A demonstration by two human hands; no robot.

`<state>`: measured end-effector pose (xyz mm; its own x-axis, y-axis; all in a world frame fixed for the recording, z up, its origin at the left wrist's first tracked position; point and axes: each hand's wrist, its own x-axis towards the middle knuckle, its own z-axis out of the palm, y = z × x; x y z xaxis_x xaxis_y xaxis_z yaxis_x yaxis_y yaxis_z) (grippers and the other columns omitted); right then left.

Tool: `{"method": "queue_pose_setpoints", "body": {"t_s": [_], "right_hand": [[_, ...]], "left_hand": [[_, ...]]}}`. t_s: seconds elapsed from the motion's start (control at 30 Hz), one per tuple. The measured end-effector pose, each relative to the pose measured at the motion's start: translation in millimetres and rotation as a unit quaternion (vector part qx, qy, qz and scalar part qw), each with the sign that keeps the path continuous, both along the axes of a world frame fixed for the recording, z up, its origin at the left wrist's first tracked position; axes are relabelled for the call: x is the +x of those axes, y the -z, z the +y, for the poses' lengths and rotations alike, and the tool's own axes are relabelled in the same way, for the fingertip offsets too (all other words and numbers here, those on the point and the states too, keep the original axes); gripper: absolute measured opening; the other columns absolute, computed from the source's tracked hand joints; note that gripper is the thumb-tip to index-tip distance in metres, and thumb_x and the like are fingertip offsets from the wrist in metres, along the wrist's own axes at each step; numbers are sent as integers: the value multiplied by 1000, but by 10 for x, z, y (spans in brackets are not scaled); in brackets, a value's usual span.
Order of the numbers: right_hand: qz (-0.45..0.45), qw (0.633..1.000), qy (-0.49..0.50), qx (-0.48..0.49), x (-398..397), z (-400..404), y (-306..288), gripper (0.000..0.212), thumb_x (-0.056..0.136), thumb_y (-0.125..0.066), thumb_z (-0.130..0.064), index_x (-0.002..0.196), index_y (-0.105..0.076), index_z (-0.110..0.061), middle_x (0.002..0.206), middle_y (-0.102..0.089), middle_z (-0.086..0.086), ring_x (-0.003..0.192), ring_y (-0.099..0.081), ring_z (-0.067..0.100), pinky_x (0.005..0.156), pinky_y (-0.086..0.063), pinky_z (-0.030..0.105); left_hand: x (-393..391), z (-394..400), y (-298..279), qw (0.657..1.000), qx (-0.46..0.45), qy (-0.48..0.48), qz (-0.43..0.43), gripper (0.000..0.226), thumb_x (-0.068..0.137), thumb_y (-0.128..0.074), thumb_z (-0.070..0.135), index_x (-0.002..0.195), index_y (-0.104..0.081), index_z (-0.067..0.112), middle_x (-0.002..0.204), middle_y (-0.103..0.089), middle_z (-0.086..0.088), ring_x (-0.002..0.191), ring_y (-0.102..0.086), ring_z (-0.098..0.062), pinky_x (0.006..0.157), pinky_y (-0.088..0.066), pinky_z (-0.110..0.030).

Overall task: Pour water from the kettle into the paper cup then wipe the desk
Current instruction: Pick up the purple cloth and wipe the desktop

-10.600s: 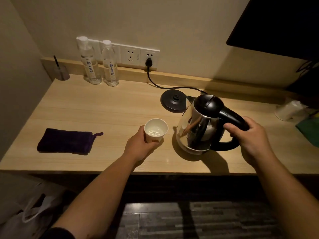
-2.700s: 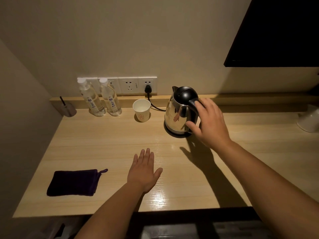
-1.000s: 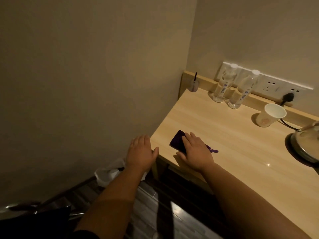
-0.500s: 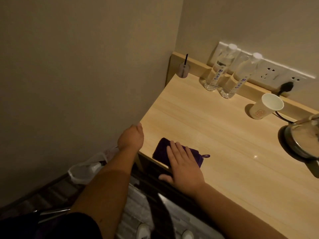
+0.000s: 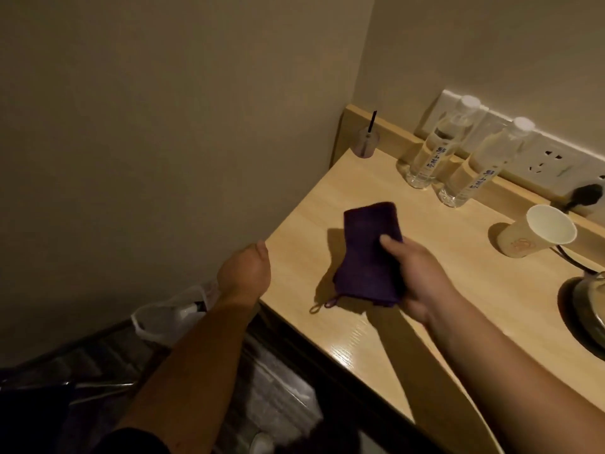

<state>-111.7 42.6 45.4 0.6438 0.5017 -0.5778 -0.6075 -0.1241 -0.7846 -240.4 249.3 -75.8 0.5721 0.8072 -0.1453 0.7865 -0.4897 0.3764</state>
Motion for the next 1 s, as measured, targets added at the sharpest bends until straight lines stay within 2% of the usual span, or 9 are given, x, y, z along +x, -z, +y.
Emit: {"method": "queue_pose_setpoints", "body": {"t_s": [0.13,0.23,0.33,0.4,0.5,0.63,0.87,0.93,1.0], "right_hand": [[-261,956,-9,-135,904,541,37,25,97,-49,-26,121,-57,-21,101,-65,5,92,-62,26,81,-50,43],[-530,793,-153,-259,1380,908,428,36,97,-44,-22,133,-47,-19,112,-62,11,99,-58,30,78,-44,37],[-636,625,-304,-336,1518,1126,970,39,95,-46,-24,131,-45,-9,126,-54,18,108,-50,36,90,-42,48],[-672,573,-306,-355,1517,1171,1147,45,95,-45,-29,133,-44,-6,133,-48,18,115,-44,37,98,-37,51],[-670,574,-326,-339,1451,1132,1154,51,97,-41,-30,142,-36,-6,149,-37,18,134,-33,37,111,-25,50],[-668,581,-385,-262,817,926,1094,57,93,-40,-32,143,-38,-4,151,-35,18,139,-31,36,114,-19,46],[-649,575,-464,-182,-852,-89,1094,54,92,-45,-34,143,-41,-16,153,-33,4,142,-26,20,115,-8,44],[-614,610,-467,-184,-1178,-245,1024,54,94,-36,-36,145,-38,-18,154,-30,2,144,-21,18,116,-6,43],[-553,700,-421,-166,-1372,-346,900,51,97,-35,-35,146,-36,-20,154,-29,-4,144,-17,12,118,-4,33]], "left_hand": [[-20,23,89,1000,3,-11,-13,53,103,-16,36,73,-54,13,65,-52,-2,70,-60,-27,64,-43,-33],[31,38,95,999,-6,-40,20,52,103,-15,40,77,-54,16,72,-56,-3,74,-57,-25,70,-46,-35],[91,80,102,995,-33,-59,74,51,102,-13,43,80,-52,17,69,-51,-2,71,-54,-20,68,-42,-34],[85,102,116,992,-32,-39,112,41,103,-22,42,93,-53,17,68,-44,1,66,-47,-15,57,-35,-28],[52,90,111,992,-26,-26,123,23,101,-38,35,112,-50,18,69,-34,5,59,-33,-10,48,-22,-25],[48,80,101,998,-23,-45,21,51,103,-18,39,85,-58,13,81,-60,-8,81,-59,-28,74,-46,-34],[-15,36,48,1000,-6,-1,-29,59,103,-15,36,85,-63,7,87,-66,-14,80,-61,-33,70,-47,-36],[-5,14,-4,1000,-12,6,-9,58,103,-15,35,93,-63,5,95,-67,-17,85,-62,-34,67,-42,-34],[-11,23,-4,1000,-9,6,-2,59,103,-15,35,95,-64,4,99,-67,-18,87,-62,-35,69,-42,-35]]}}
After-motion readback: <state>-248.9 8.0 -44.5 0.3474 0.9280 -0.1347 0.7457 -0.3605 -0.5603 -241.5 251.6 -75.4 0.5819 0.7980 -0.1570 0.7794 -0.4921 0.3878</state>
